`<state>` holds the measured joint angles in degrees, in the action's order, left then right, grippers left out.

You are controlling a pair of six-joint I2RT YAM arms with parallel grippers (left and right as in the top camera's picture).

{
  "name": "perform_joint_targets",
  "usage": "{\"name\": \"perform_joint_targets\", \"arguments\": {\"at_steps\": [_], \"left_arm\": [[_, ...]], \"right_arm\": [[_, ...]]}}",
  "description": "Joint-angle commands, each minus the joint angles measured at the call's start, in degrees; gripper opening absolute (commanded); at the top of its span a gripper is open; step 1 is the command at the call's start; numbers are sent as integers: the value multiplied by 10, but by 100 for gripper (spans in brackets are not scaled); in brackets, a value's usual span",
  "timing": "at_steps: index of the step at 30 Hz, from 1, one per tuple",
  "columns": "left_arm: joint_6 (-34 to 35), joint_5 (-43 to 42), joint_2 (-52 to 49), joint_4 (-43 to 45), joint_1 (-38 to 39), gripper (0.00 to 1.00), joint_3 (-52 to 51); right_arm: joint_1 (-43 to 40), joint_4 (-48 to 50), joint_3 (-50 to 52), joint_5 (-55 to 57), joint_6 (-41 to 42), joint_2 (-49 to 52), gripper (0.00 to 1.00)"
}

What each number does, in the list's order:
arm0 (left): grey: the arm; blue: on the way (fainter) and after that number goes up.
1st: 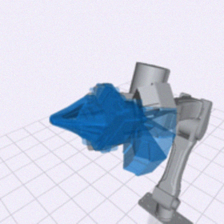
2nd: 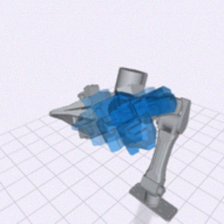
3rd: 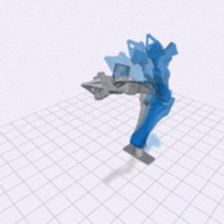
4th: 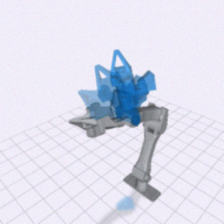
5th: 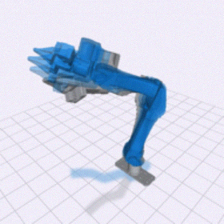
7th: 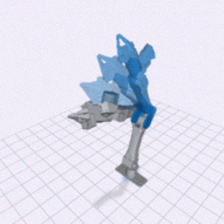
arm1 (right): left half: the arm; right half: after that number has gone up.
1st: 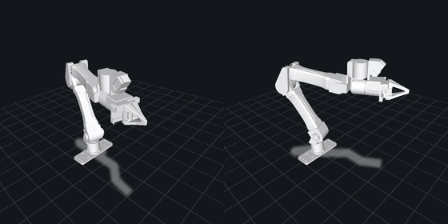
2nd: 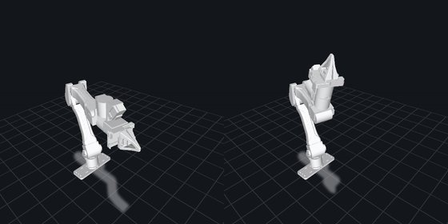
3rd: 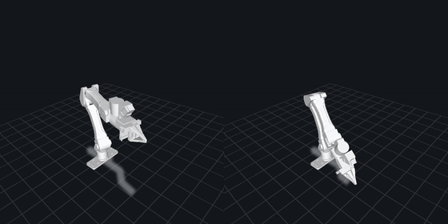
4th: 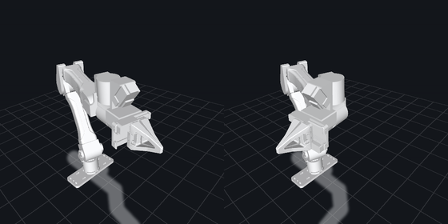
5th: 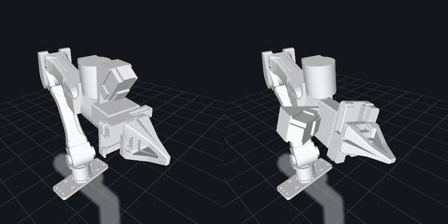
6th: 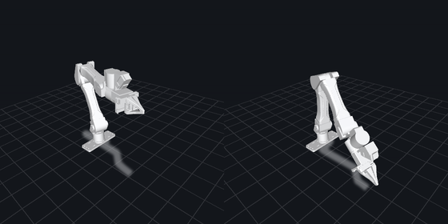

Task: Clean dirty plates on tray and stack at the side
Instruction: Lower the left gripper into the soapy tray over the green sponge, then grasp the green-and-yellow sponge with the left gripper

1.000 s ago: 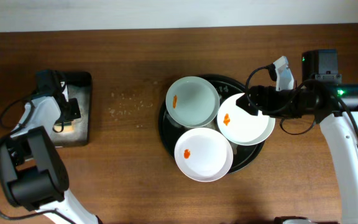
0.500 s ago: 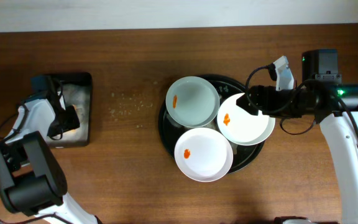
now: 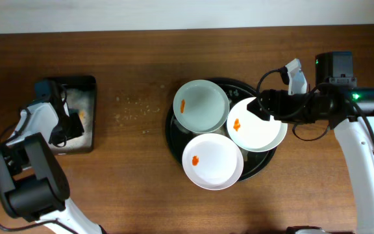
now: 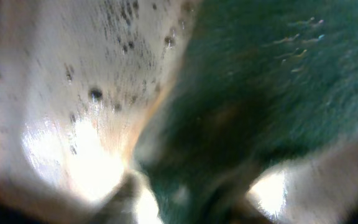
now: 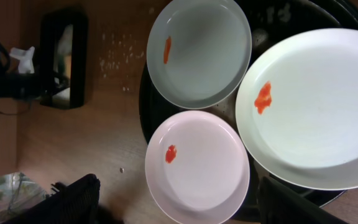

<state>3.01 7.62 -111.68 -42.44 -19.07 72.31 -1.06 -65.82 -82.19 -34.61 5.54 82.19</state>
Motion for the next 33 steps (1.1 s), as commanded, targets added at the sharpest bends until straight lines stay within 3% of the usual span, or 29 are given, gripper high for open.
{"name": "perform_joint_targets", "arguments": {"at_steps": [1,3,6,8,10,15,17,18,19,20,21,27,29,30,31,33], "left_arm": [[7,-34,68,-22,-2,87,16],[6,-38,105,-4,-2,96,20],[-9,-38,103,60,-2,95,19],[-56,-60,82,90,-1,84,19],[-115,-105,45,107,-1,80,19],[-177,-158,-33,112,-1,72,19],[-177,-157,-49,116,-1,58,19],[-176,-153,-53,116,-1,38,19],[-175,-151,-53,116,-1,28,19],[-157,-137,-53,119,-1,5,19],[-138,-115,-53,120,-1,0,19],[-112,-87,-34,114,-1,0,21],[-90,-74,-9,99,-1,67,23],[-76,-64,5,83,-1,87,27],[-70,-65,21,64,-1,99,30],[-55,-65,47,34,-1,99,31]], "right_arm": [[3,0,-9,-3,-6,-4,81],[3,0,-9,-3,-6,-4,81],[3,0,-9,-3,-6,-4,81],[3,0,-9,-3,-6,-4,82],[3,1,-9,-3,-6,-4,82],[3,2,-9,-3,-6,-4,81],[4,2,-9,-3,-6,-4,82],[3,2,-9,-3,-6,-4,81],[3,2,-9,-3,-6,-4,82],[3,2,-9,-3,-6,-4,81],[3,2,-9,-3,-6,-4,81],[3,2,-9,-4,-6,-4,81],[3,2,-9,-4,-6,-4,82],[3,2,-9,-4,-6,-4,82],[3,2,-9,-4,-6,-4,82],[3,2,-9,-4,-6,-4,82]]}}
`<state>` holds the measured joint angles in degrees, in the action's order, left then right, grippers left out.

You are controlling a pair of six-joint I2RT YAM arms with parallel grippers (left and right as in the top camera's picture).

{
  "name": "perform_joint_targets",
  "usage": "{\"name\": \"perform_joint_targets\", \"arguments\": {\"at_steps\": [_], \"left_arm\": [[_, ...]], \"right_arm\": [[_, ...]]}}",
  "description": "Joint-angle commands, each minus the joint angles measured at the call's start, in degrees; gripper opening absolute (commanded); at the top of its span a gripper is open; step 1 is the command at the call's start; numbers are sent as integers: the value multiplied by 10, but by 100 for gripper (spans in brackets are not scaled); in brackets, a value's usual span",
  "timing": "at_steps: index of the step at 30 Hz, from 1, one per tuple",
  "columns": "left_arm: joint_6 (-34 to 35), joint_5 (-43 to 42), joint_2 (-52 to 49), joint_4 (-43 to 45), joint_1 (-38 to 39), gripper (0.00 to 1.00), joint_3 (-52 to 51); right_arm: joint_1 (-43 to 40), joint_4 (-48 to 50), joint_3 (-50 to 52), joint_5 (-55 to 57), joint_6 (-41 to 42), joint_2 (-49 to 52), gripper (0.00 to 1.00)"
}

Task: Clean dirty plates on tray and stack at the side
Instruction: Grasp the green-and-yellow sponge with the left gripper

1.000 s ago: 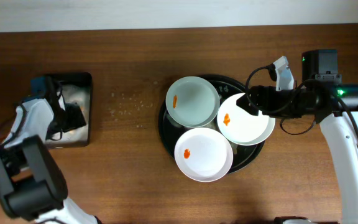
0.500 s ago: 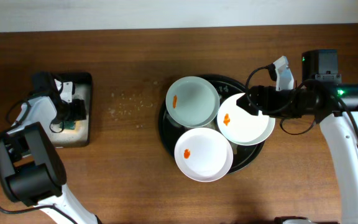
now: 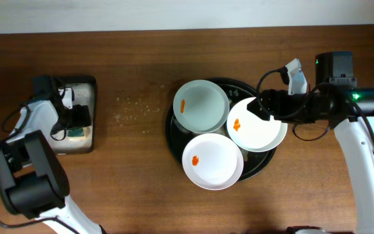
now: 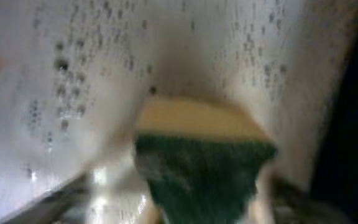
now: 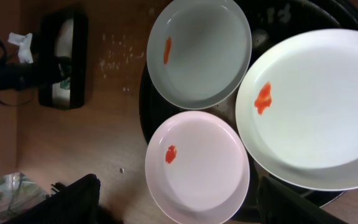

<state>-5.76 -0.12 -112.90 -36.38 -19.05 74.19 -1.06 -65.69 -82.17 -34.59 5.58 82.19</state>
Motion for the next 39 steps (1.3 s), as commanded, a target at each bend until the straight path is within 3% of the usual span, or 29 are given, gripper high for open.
{"name": "perform_joint_targets", "arguments": {"at_steps": [1,2,3,4,7,9,12,15,16,18,19,21,23,26,34,35,37,39], "left_arm": [[53,12,67,-40,-1,99,12],[64,8,68,-56,-1,98,12],[64,1,65,-65,-1,90,7],[65,-1,64,-70,-1,75,-3],[65,-1,50,-42,-1,71,-38],[67,-3,36,-27,-1,58,-53],[66,-3,20,10,-1,0,-63],[66,0,20,11,-2,0,-56],[66,2,22,-4,-2,7,-45],[66,1,27,-57,-2,54,-5],[66,1,32,-93,-2,72,26],[66,1,42,-130,-2,78,84],[66,1,42,-114,-1,78,90],[66,-10,39,-91,-1,63,80],[62,-31,38,-1,-1,62,-45],[62,-39,38,7,-1,57,-53],[62,-48,38,14,-1,39,-59],[62,-48,39,17,-1,36,-58]], "right_arm": [[3,1,-9,-4,-6,-4,81],[3,1,-9,-4,-6,-4,82],[3,1,-9,-4,-6,-4,81],[3,1,-9,-4,-6,-4,82],[3,1,-9,-4,-6,-4,82],[3,1,-9,-4,-6,-4,82],[3,1,-9,-5,-6,-4,82],[3,1,-9,-10,-6,-4,82],[3,1,-9,-10,-6,-4,82],[3,1,-9,-10,-6,-4,81],[3,1,-9,-10,-6,-4,81],[3,1,-9,-10,-6,-4,82],[3,1,-9,-10,-6,-4,81],[3,1,-9,-10,-6,-4,81],[3,1,-9,-10,-6,-4,82],[3,1,-9,-10,-6,-4,81],[3,1,-9,-10,-6,-4,82],[4,1,-9,-10,-6,-4,82]]}}
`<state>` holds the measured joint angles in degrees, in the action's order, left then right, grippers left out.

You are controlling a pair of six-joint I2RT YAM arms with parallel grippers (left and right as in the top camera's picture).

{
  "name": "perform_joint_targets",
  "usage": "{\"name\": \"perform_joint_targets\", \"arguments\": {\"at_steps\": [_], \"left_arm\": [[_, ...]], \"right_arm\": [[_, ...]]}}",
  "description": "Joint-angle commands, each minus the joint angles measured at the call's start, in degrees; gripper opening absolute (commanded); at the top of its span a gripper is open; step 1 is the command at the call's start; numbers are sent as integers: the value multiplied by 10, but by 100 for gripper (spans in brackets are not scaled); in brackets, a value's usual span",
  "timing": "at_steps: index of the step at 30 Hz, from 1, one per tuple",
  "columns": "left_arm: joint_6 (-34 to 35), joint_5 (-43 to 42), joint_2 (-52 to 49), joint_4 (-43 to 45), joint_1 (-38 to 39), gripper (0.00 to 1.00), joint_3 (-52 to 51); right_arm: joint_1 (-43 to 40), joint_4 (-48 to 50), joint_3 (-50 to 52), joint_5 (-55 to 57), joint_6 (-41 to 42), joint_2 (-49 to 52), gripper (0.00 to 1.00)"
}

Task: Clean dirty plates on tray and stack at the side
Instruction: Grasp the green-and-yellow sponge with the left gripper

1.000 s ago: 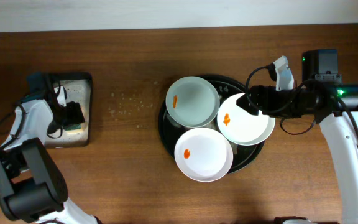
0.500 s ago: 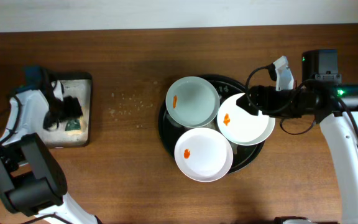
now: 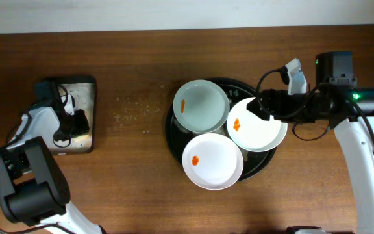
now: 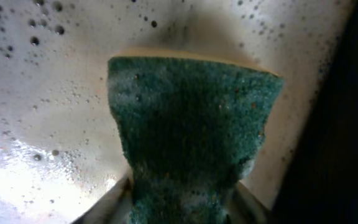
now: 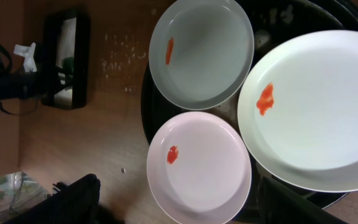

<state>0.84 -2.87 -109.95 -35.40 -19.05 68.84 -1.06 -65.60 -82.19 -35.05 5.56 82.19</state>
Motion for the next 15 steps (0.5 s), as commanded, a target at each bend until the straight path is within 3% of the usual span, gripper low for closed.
{"name": "perform_joint_targets", "arguments": {"at_steps": [1,3,6,9,15], "left_arm": [[-4,-19,9,7,-1,54,-3],[-4,-16,11,-4,-2,68,1],[-4,-3,21,-25,-2,73,24],[-4,-3,40,-32,-1,73,36],[-4,-4,45,-28,-1,62,33]], "right_arm": [[4,0,-9,-5,-6,-4,81],[3,0,-9,-5,-6,-4,81],[3,0,-9,-5,-6,-4,81],[3,1,-9,-5,-6,-4,81],[3,7,-9,-5,-6,-4,82]]}}
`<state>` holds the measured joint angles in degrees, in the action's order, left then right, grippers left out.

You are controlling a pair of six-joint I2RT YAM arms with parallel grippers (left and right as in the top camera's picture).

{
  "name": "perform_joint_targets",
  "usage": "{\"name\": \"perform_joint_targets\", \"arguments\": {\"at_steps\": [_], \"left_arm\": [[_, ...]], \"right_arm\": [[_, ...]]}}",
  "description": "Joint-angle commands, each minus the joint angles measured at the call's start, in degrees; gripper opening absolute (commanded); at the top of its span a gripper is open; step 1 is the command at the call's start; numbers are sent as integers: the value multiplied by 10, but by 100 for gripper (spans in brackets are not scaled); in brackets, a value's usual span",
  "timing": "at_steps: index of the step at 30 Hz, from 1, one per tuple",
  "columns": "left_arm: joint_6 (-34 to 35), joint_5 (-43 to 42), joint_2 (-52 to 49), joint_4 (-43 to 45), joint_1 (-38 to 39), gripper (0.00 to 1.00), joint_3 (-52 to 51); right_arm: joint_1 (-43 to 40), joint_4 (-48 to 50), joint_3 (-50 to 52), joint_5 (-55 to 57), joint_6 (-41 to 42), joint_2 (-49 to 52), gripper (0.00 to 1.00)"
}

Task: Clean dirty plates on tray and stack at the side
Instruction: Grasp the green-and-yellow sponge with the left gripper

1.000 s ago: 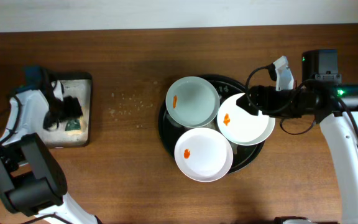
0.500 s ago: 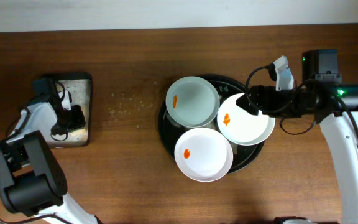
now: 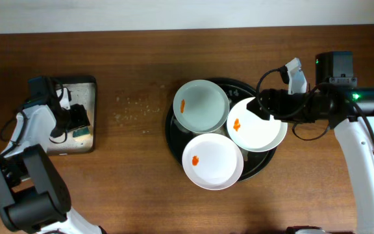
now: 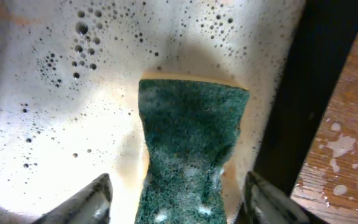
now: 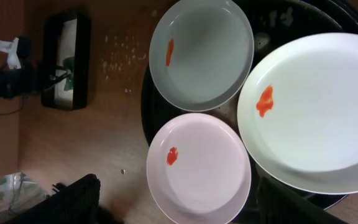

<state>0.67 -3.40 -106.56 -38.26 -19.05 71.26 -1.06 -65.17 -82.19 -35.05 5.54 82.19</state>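
Three plates sit on a round black tray (image 3: 174,136), each with an orange smear: a grey-green plate (image 3: 201,105), a white plate (image 3: 257,127) and a pale pink plate (image 3: 213,160). A green sponge (image 4: 188,137) lies in foamy water in the black soap tray (image 4: 303,93) at the table's left. My left gripper (image 4: 179,193) straddles the sponge, open, with a gap on each side of it. High over the plates my right gripper (image 5: 176,180) hangs open and empty.
Small white specks (image 3: 135,110) are scattered on the wooden table between the soap tray and the plate tray. The right arm's body (image 3: 343,97) stands at the table's right. The wall edge runs along the back.
My left gripper was shut on the sponge, pinching it in the foam. Now its fingers stand apart and the sponge lies loose between them. The right arm and the plates have not moved.
My left gripper held the sponge in the soap tray at each earlier moment, pressed close into the foam, then a little higher with the sponge squeezed. By now it has let go. My right gripper stayed open above the three smeared plates throughout.
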Motion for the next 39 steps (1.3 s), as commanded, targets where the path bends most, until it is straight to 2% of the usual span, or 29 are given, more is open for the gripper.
{"name": "perform_joint_targets", "arguments": {"at_steps": [1,9,11,15,18,20,32,36,39], "left_arm": [[-2,1,11,2,-1,60,7],[-2,2,5,69,14,59,-43],[-2,2,5,74,14,51,-48],[-2,10,5,76,14,24,-48],[-2,22,5,76,14,16,-48],[-2,33,5,75,14,0,-48],[-22,36,63,47,14,0,-30],[-37,47,31,111,14,0,-67],[-42,47,5,127,14,0,-73]], "right_arm": [[3,3,-9,-5,-5,-4,82],[3,3,-9,-6,-5,-4,82],[3,3,-9,-6,-1,-4,82],[3,5,-9,-8,8,-4,82],[3,5,-9,-8,8,-4,81],[3,5,-9,-8,8,-4,81],[3,7,-9,-8,8,-4,81],[3,7,-9,-8,8,-4,81],[3,9,-9,-8,8,-4,81]]}}
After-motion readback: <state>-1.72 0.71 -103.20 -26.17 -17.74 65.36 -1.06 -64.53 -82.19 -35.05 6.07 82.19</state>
